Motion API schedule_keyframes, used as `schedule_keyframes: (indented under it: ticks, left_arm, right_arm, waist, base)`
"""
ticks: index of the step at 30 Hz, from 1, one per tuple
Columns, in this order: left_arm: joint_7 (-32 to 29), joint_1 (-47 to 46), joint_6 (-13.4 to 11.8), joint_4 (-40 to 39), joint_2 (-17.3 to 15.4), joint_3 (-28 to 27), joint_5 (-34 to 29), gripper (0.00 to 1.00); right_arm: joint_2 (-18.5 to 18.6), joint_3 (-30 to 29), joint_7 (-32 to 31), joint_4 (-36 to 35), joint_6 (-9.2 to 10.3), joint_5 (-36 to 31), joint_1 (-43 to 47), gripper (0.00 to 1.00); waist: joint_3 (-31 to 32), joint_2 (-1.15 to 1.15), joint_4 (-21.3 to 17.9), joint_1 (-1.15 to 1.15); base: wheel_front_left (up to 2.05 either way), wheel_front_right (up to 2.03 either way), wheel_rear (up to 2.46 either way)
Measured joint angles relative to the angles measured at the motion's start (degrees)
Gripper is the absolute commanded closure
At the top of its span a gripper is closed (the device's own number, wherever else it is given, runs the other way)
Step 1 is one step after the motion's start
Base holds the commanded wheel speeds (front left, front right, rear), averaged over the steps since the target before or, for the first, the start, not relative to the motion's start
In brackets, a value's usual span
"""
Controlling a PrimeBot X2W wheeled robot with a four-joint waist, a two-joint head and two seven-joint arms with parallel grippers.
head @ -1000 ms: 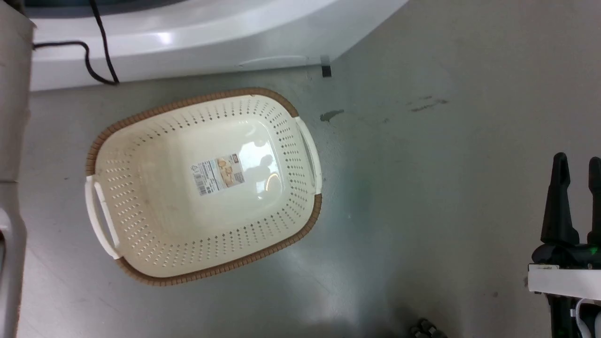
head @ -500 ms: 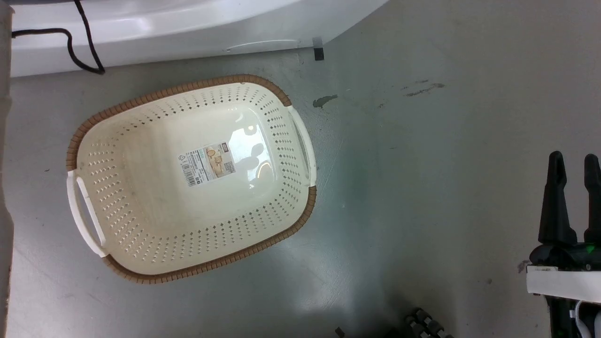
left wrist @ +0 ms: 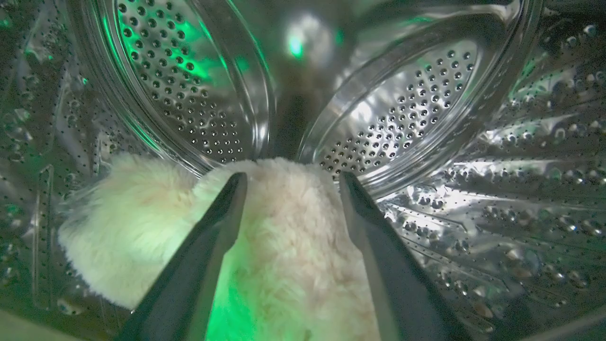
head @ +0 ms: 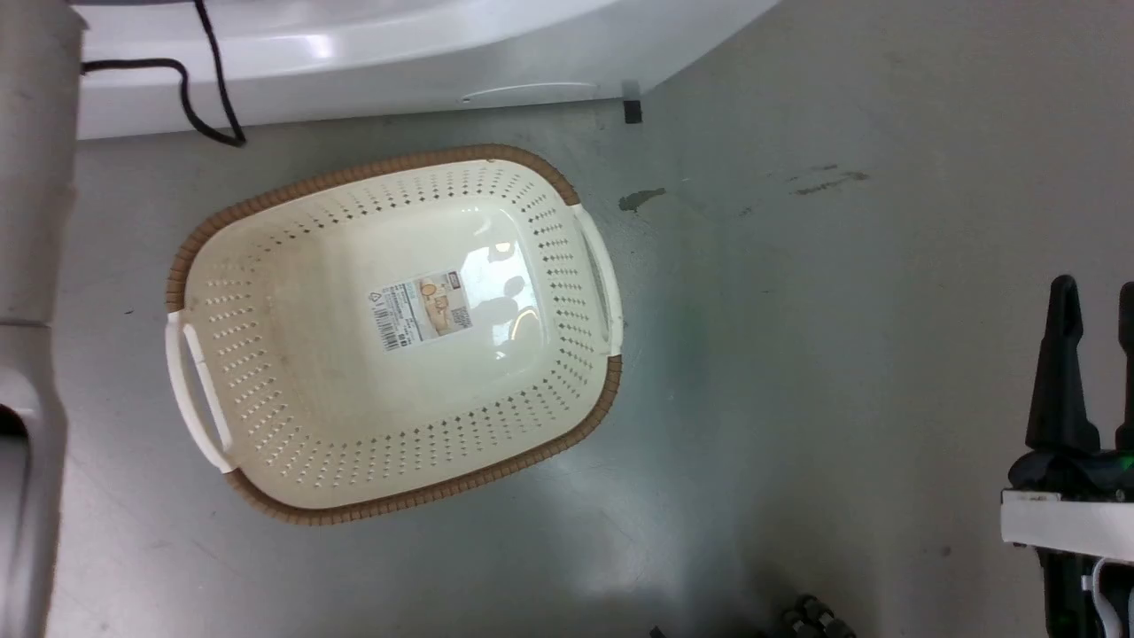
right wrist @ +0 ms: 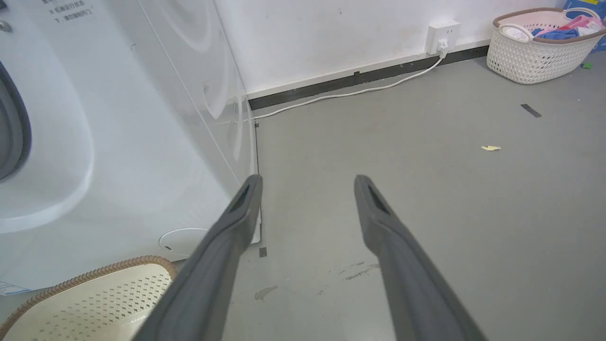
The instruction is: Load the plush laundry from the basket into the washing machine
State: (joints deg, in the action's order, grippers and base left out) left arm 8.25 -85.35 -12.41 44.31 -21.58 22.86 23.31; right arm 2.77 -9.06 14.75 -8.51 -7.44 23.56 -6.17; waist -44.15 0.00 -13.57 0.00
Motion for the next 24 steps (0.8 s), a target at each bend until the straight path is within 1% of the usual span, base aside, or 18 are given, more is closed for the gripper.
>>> schedule_keyframes:
  ticks: [4,6,10,17,24]
  left_arm:
    - [1.56,1.91,0.13,0.21,1.49,0.51,0.52,0.0]
    - [2.24,3.4,0.74,0.45,2.32,0.82,0.82,0.0]
    - [3.61,6.0,1.08,0.76,3.99,1.29,1.42,0.0]
    - [4.92,10.56,2.38,1.86,6.49,1.85,3.21,0.0]
    - [5.01,15.14,3.59,2.87,9.14,2.75,4.6,0.0]
  right_arm:
    - [0.01,-0.25,0.0,-0.12,0.0,-0.64,-0.66,0.0]
    - [0.0,-0.33,0.0,-0.11,0.0,-1.27,-0.9,0.0]
    - [0.01,-0.43,0.0,0.02,0.0,-2.23,-1.41,0.0]
    - [0.0,-1.03,0.0,0.54,0.0,-3.77,-1.34,0.0]
    - [0.01,-1.42,0.0,1.58,0.0,-5.26,-0.4,0.0]
  waist:
    - [1.02,0.0,1.12,0.0]
    - [1.83,0.0,1.72,0.0]
    - [3.79,0.0,3.12,0.0]
    - [8.29,0.0,6.08,0.0]
    - [13.7,0.0,9.17,0.0]
  base:
    - [0.0,0.0,0.0]
    - [0.0,0.0,0.0]
    - [0.0,0.0,0.0]
    - [0.0,0.0,0.0]
    - [0.0,0.0,0.0]
